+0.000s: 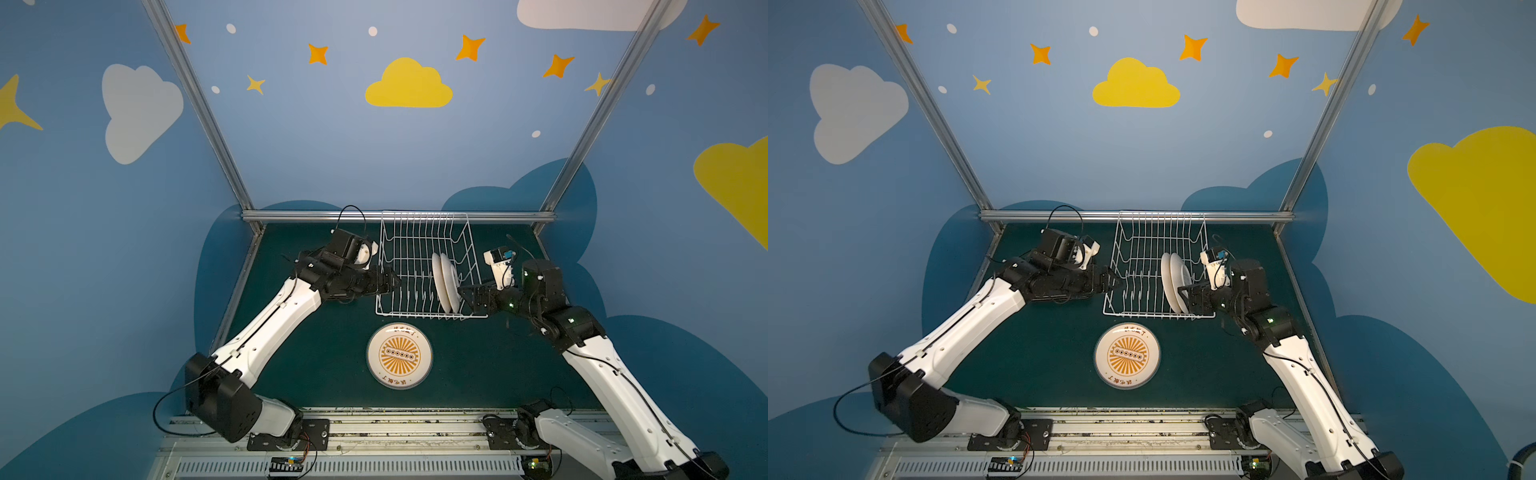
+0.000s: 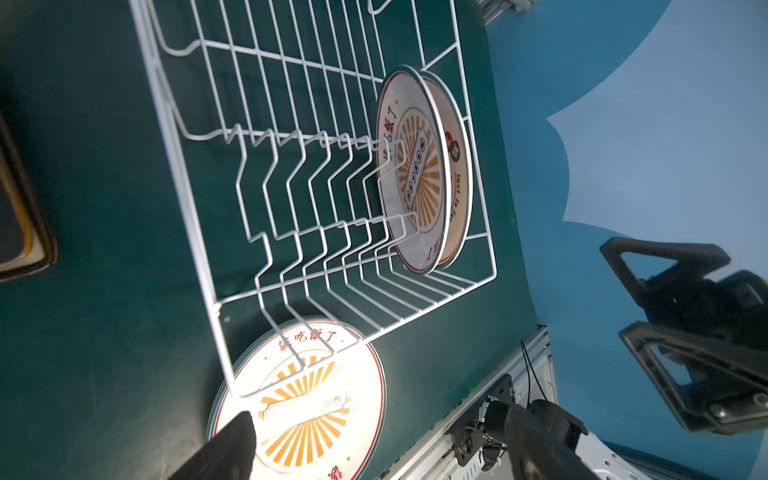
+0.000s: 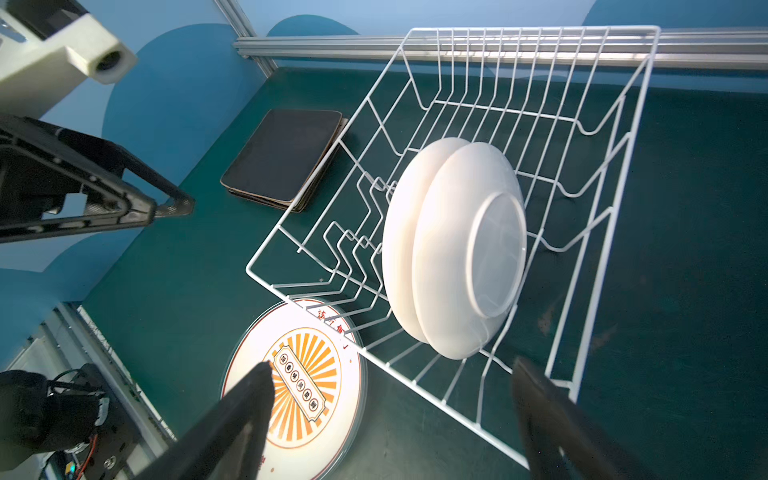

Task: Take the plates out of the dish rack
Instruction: 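Raise the left gripper and reach it to the last printed plate in the rack, then close the left gripper on the printed plate's rim in the rack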

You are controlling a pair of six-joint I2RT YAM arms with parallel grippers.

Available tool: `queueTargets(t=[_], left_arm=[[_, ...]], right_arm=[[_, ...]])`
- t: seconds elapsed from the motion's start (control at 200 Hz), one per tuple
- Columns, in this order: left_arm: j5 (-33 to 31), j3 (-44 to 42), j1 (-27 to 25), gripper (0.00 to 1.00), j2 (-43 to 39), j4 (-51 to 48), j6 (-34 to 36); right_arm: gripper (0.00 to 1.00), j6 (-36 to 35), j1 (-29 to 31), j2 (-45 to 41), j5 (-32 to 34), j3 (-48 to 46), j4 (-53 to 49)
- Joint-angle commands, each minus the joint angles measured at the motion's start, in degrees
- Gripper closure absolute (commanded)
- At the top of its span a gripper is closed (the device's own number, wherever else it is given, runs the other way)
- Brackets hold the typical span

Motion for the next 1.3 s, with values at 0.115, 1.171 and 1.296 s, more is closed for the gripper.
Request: queueTargets(t=[0.115,1.171,1.296], left_arm=[[2.6,6.8,-1.9,0.18,10.1,5.5,-2.6],[1.9,33.7,-8.5,0.60,38.7,0.1,-6.2],[1.6,34.8,-8.6,0.63,40.0,-1.4,-5.8]], right_arm=[[0.11,-0.1,-1.6,-3.5,3.1,-1.3,-0.8],[0.11,-0.2,-9.1,-4.0,-2.2,-1.9,-3.4],[0.11,0.0,-9.4,-3.6,-2.7,-1.9,-3.1]])
